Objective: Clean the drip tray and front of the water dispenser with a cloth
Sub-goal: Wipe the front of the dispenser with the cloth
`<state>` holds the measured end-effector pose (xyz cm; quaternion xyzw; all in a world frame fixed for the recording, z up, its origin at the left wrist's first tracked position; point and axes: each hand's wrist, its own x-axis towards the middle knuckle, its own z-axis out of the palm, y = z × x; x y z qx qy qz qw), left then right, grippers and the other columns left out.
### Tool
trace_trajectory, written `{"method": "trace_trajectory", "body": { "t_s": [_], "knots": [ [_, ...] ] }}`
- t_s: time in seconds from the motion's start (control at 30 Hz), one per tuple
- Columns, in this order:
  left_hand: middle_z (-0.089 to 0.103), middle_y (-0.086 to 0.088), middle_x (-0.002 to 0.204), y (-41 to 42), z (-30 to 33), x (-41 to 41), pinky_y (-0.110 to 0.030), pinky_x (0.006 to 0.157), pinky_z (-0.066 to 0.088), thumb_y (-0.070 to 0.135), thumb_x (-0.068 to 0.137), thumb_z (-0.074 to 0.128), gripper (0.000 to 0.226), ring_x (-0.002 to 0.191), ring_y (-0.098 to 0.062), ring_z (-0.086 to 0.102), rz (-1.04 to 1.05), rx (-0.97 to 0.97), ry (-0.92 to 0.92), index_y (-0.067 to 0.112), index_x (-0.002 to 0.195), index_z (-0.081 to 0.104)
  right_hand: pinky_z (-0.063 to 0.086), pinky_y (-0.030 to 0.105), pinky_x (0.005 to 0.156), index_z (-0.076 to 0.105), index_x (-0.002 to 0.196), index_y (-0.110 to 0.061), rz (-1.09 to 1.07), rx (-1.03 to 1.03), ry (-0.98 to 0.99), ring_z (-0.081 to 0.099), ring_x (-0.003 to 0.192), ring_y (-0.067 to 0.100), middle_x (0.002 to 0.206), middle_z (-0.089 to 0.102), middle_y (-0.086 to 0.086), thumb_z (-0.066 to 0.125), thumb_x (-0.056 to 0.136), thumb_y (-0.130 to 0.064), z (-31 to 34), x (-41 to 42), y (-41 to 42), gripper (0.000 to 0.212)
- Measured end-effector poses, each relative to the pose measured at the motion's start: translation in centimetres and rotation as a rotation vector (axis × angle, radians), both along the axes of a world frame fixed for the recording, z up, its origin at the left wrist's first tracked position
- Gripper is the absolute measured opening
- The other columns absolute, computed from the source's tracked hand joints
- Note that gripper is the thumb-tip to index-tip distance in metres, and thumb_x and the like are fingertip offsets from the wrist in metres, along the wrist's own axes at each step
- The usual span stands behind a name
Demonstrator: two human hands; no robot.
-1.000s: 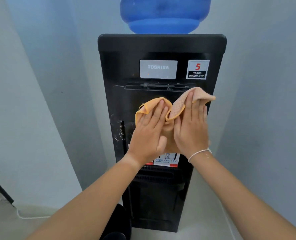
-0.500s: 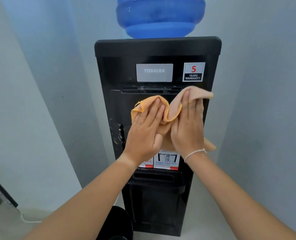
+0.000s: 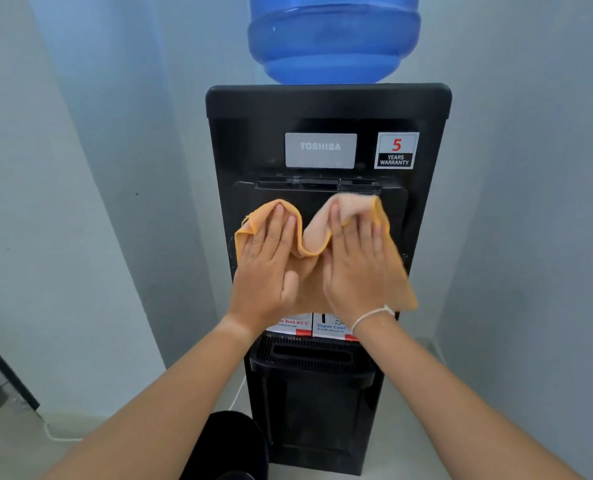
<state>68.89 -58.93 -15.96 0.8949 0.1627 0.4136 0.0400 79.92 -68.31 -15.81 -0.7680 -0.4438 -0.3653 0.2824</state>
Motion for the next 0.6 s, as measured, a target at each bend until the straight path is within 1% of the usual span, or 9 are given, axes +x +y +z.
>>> {"method": "trace_trajectory", "body": {
  "t_s": [0.07, 0.17, 0.27, 0.33, 0.4, 0.43, 0.5, 0.53, 0.6],
  "knots": [
    [0.005, -0.003, 0.154, 0.3, -0.4, -0.5, -0.051, 0.118, 0.012, 0.02, 0.076, 0.028, 0.072, 0.146, -0.024, 0.006, 0.024, -0.011, 0.0, 0.007, 0.147, 0.023, 0.019, 0.043, 0.114, 0.018, 0.145, -0.011, 0.004, -0.074, -0.002, 0.037, 0.135, 0.033, 0.143, 0.044, 0.014, 0.042, 0.093, -0.027, -2.6, -0.3, -1.1, 0.06],
    [0.004, -0.004, 0.154, 0.5, -0.8, -0.9, -0.049, 0.119, 0.012, 0.015, 0.075, 0.029, 0.072, 0.146, -0.023, 0.004, 0.014, -0.051, -0.026, 0.005, 0.147, 0.023, 0.026, 0.048, 0.114, 0.01, 0.145, -0.009, -0.001, -0.044, 0.15, 0.036, 0.134, 0.037, 0.142, 0.042, 0.019, 0.044, 0.094, -0.024, -4.0, 0.5, -2.8, 0.063],
    [0.001, -0.001, 0.155, -0.3, -1.0, -0.4, -0.04, 0.12, 0.008, 0.019, 0.076, 0.025, 0.073, 0.145, -0.019, 0.001, -0.011, -0.055, -0.021, 0.007, 0.148, 0.021, 0.018, 0.046, 0.116, 0.006, 0.146, -0.006, -0.021, 0.076, 0.193, 0.027, 0.138, 0.036, 0.148, 0.032, 0.02, 0.038, 0.094, -0.025, -1.2, 1.6, -2.6, 0.063],
    [0.005, -0.001, 0.155, -0.9, -1.1, 0.3, -0.043, 0.119, 0.012, 0.018, 0.076, 0.027, 0.072, 0.145, -0.02, 0.004, -0.038, -0.017, -0.012, 0.006, 0.147, 0.024, 0.016, 0.045, 0.116, 0.006, 0.147, -0.008, -0.002, 0.144, 0.193, 0.025, 0.138, 0.035, 0.149, 0.031, 0.017, 0.037, 0.093, -0.027, 1.1, 1.5, -1.6, 0.064],
    [0.007, -0.001, 0.154, -1.2, -1.3, 0.8, -0.046, 0.118, 0.017, 0.017, 0.077, 0.03, 0.07, 0.145, -0.021, 0.007, -0.049, -0.004, -0.018, 0.006, 0.146, 0.026, 0.01, 0.044, 0.117, 0.007, 0.147, -0.011, 0.03, 0.126, 0.166, 0.022, 0.139, 0.035, 0.15, 0.03, 0.014, 0.037, 0.093, -0.027, 1.8, 0.8, -0.8, 0.064],
    [0.008, -0.001, 0.154, -1.1, -1.4, 0.9, -0.046, 0.118, 0.016, 0.018, 0.077, 0.03, 0.07, 0.145, -0.02, 0.007, -0.044, -0.003, -0.025, 0.007, 0.146, 0.026, 0.009, 0.042, 0.116, 0.009, 0.147, -0.012, 0.033, 0.095, 0.138, 0.022, 0.14, 0.034, 0.149, 0.032, 0.013, 0.038, 0.093, -0.027, 1.3, 0.5, -0.8, 0.064],
    [0.006, 0.0, 0.155, -0.9, -2.1, 0.8, -0.045, 0.12, 0.012, 0.019, 0.078, 0.03, 0.07, 0.146, -0.018, 0.004, -0.021, -0.02, -0.025, 0.009, 0.147, 0.023, 0.014, 0.041, 0.114, 0.013, 0.146, -0.012, 0.013, 0.054, 0.119, 0.028, 0.138, 0.032, 0.147, 0.037, 0.013, 0.042, 0.093, -0.028, -1.1, 0.0, -1.3, 0.063],
    [0.005, -0.001, 0.155, -0.8, -2.6, 0.6, -0.044, 0.12, 0.011, 0.02, 0.078, 0.029, 0.071, 0.146, -0.019, 0.003, 0.001, -0.04, -0.027, 0.009, 0.148, 0.021, 0.017, 0.042, 0.113, 0.011, 0.146, -0.012, -0.001, 0.048, 0.143, 0.029, 0.138, 0.032, 0.147, 0.037, 0.014, 0.041, 0.093, -0.03, -2.5, -0.1, -1.7, 0.063],
    [0.005, -0.005, 0.156, -0.7, -3.8, 0.1, -0.044, 0.12, 0.011, 0.02, 0.077, 0.028, 0.072, 0.146, -0.021, 0.002, 0.049, -0.099, -0.047, 0.011, 0.147, 0.015, 0.018, 0.042, 0.114, -0.002, 0.145, -0.016, 0.012, 0.043, 0.261, 0.022, 0.141, 0.03, 0.151, 0.028, 0.014, 0.037, 0.095, -0.031, -5.3, -0.3, -2.4, 0.065]
  ]
}}
